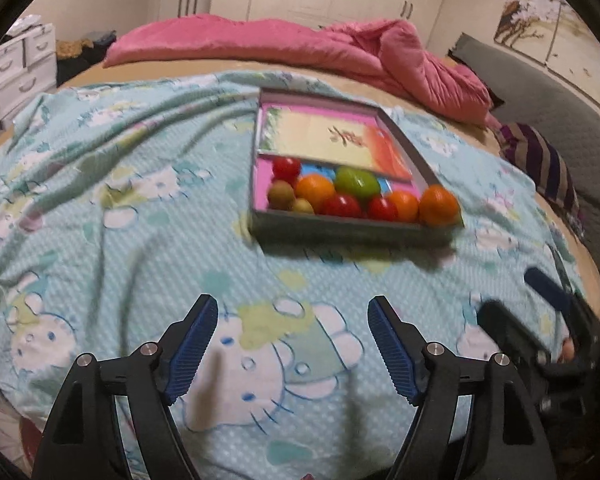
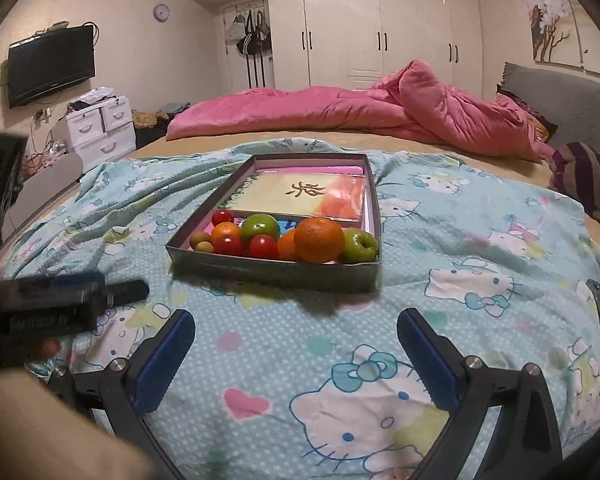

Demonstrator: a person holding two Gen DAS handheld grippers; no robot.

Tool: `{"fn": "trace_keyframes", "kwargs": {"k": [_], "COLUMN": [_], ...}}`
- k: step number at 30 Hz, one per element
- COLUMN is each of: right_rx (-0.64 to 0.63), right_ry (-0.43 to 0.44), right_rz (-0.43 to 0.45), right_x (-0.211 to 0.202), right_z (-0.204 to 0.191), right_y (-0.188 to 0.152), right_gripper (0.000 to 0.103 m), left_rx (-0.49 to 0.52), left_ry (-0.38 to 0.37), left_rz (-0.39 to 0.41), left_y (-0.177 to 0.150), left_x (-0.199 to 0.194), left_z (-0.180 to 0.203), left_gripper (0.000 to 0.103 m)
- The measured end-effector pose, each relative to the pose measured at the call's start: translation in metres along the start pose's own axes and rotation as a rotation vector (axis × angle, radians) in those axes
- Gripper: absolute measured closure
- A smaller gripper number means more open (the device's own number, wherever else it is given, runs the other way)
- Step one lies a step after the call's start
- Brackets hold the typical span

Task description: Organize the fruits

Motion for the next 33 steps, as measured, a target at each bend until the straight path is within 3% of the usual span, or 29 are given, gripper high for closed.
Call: {"fn": "trace_keyframes", "kwargs": {"k": [12,33], "right_rx": [0.033,0.007], "right_ry": [0.049,0.031], "right_rz": [-0.045,-0.049], "right_x": [0.012,0.014], "right_z": [0.002,-0.001], "right_y": [-0.003,-0.005], "right_gripper": [0.001,0.001], "left_rx": [0.016,0.026], "left_ry": [-0.001,-0.008], "left_rz": [-0.016,-0.008], "left_y": [0.001,0.003], "left_x": [0.005,0.004], "left_z": [0.0,0.002], "left_gripper": [0.025,0.024]}}
Point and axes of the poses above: each gripper's, at about its wrist camera, not at the fingertips, and x roughly the way its jaws point, z to its right, y to its top, the point moved 4 cm from there along x, roughly the way its jaws point, and after that the axes turned 10 degrees about -y, right-handed, at the moved point
